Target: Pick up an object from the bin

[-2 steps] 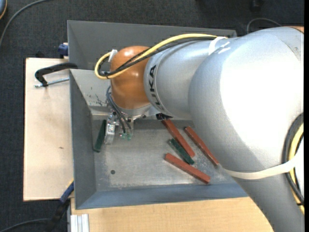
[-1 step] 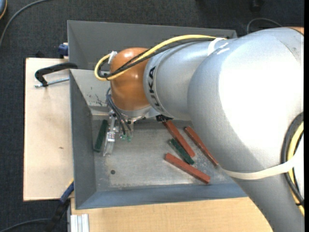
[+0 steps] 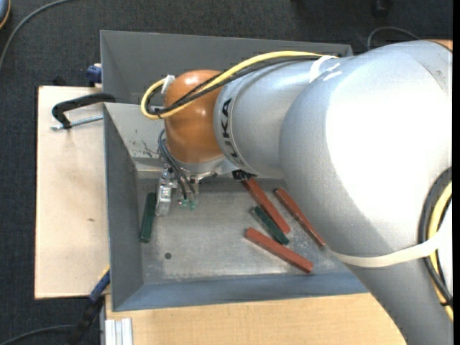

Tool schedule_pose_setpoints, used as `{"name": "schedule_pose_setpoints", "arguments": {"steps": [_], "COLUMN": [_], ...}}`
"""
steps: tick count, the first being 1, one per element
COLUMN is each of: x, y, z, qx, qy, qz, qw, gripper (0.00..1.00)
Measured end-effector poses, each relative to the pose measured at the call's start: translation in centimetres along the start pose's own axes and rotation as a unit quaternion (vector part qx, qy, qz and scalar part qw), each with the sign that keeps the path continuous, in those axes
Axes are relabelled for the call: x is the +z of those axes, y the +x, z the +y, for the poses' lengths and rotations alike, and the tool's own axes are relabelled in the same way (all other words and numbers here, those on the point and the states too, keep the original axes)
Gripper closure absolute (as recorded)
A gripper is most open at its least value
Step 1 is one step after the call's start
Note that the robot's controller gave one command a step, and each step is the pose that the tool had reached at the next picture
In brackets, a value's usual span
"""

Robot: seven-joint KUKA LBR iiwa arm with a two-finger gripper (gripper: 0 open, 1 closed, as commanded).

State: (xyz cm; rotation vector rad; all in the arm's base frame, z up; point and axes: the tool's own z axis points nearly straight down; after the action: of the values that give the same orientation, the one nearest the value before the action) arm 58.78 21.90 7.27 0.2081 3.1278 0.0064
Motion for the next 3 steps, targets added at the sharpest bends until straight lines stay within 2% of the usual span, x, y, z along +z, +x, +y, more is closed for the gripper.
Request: {"name": "schedule_pose_setpoints", "arguments": {"steps": [1,2,3], "x": [0.1,0.2,-0.1], "y": [0.1,2.9,-0.4], "z": [0.0,0.4,-7.3], "qx": [0.0,-0.03,0.052], "qy": [0.0,0.002,0.003], "qz": [0.0018,0.004,0.0023], "qw": [1.0,0.9995,0.9986], "gripper": [0.0,0.0,0.0]}}
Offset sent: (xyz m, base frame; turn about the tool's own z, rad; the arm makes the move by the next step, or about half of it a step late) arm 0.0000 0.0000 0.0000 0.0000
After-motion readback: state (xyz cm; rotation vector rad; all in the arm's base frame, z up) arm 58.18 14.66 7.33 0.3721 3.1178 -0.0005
